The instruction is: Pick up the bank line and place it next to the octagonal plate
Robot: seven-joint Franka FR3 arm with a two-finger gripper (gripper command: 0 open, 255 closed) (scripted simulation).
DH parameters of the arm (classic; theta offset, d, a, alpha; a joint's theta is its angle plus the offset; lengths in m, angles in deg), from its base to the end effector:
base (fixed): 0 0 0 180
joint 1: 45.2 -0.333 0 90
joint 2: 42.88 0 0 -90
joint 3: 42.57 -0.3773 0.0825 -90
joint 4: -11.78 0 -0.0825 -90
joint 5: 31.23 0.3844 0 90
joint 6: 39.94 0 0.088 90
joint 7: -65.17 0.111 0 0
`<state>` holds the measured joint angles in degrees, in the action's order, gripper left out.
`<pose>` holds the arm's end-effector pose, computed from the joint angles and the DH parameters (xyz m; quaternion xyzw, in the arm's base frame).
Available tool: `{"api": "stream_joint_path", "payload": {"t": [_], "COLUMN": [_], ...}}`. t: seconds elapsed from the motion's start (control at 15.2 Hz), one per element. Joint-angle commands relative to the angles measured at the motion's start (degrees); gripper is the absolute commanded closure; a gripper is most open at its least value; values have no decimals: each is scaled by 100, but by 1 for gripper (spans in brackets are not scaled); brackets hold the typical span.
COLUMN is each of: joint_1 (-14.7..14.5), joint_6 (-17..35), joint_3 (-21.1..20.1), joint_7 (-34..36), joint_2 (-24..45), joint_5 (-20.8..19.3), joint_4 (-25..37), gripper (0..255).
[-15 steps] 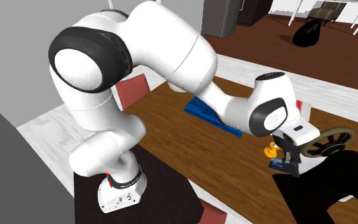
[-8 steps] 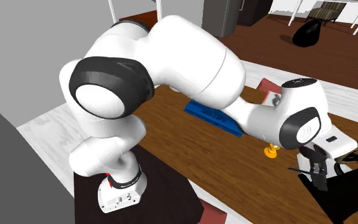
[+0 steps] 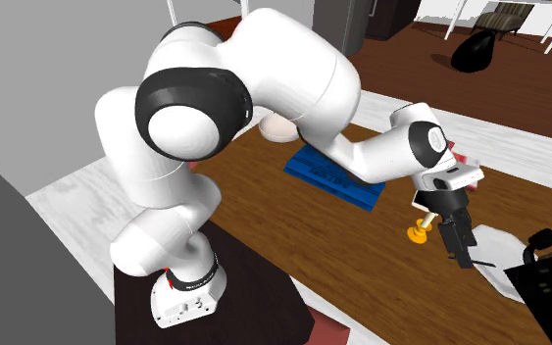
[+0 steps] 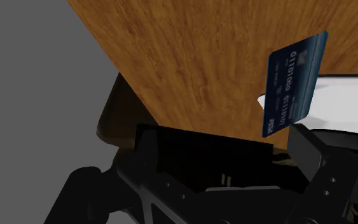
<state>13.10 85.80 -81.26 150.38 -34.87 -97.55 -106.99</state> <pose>0.5373 -0.2432 0.4514 0.7715 -0.4870 0.2367 0.3341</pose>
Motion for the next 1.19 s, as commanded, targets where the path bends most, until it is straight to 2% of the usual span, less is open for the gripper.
{"api": "stream_joint_path", "payload": {"t": [0.0, 0.26, 0.73, 0.79, 1.12], "joint_1": [-20, 6, 6, 6, 6], "joint_6": [-56, 16, 16, 16, 16], "joint_3": [43, 138, 138, 138, 138], "joint_7": [119, 210, 209, 209, 209], "joint_2": [155, 378, 377, 377, 377], "joint_5": [-198, -431, -430, -430, -430], "joint_4": [63, 142, 141, 141, 141], "gripper": [0, 0, 0, 255, 255]}}
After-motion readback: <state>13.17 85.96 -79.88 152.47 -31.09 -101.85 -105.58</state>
